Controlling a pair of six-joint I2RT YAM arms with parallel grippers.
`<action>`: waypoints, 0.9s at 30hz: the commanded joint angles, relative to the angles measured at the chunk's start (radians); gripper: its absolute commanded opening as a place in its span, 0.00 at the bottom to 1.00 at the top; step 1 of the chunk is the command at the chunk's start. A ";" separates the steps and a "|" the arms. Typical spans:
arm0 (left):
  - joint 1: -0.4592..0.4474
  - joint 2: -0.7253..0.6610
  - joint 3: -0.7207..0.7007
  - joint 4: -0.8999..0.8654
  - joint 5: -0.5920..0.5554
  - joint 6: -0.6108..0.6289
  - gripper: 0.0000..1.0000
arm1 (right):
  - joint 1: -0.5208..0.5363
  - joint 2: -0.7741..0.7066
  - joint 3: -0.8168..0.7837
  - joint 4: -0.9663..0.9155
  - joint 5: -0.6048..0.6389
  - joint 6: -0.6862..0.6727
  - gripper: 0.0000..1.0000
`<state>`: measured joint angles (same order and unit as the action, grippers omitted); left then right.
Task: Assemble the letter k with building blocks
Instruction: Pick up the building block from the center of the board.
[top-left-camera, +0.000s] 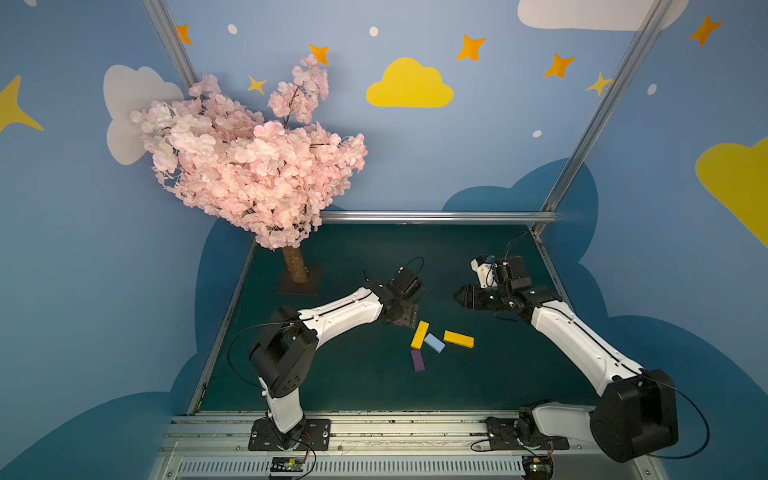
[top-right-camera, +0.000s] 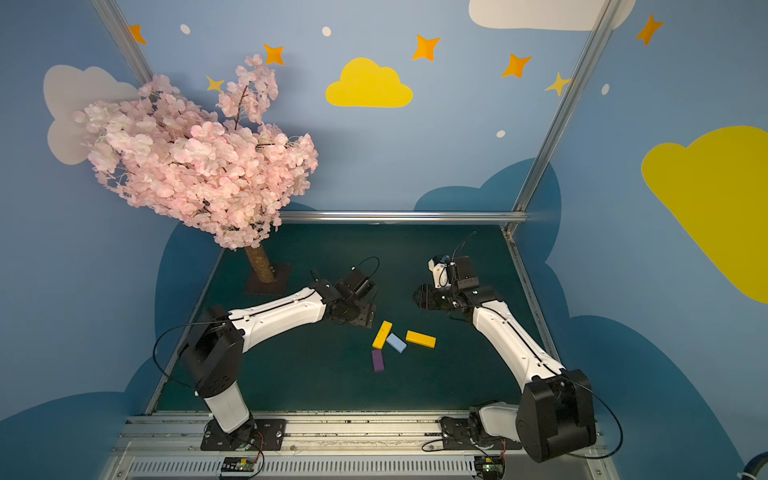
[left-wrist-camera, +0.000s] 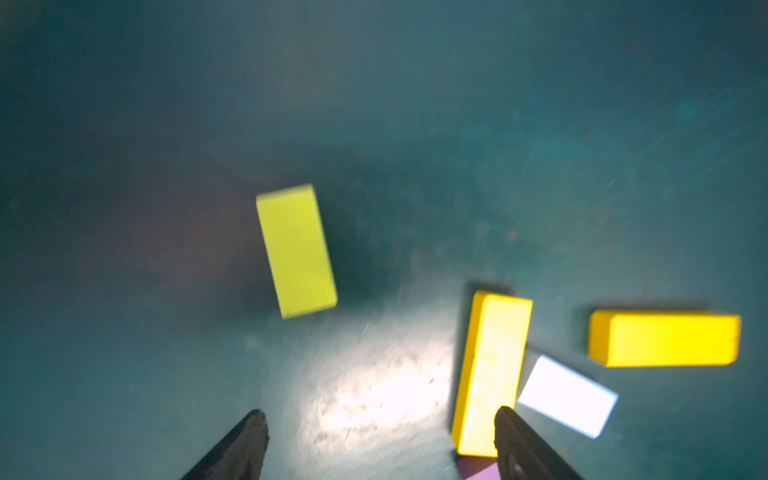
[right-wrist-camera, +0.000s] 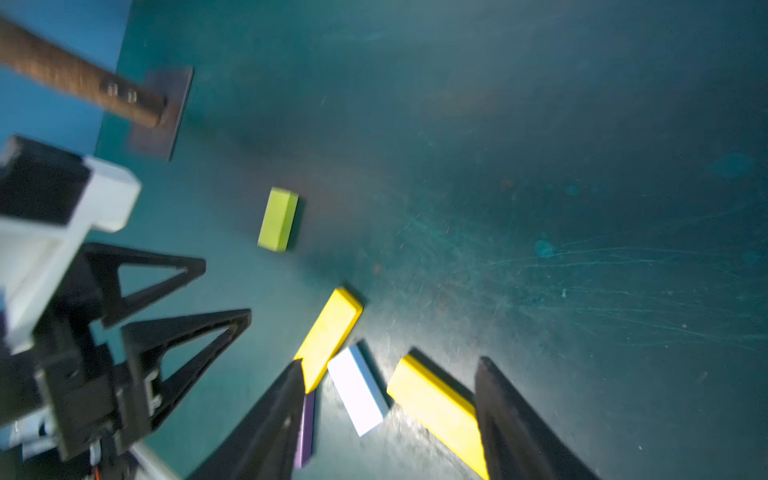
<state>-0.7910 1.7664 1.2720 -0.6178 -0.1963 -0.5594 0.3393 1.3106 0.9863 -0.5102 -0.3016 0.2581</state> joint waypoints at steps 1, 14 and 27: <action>0.008 -0.082 -0.037 -0.027 -0.075 -0.052 0.86 | 0.062 0.046 0.064 -0.184 -0.065 -0.030 0.59; 0.173 -0.304 -0.163 0.092 -0.095 -0.062 0.88 | 0.269 0.100 -0.071 -0.165 0.099 -0.056 0.66; 0.213 -0.275 -0.225 0.140 0.005 -0.076 0.87 | 0.411 0.338 0.054 -0.188 0.257 -0.108 0.63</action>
<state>-0.5846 1.4780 1.0504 -0.4911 -0.2195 -0.6323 0.7368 1.6459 0.9970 -0.6792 -0.1005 0.1673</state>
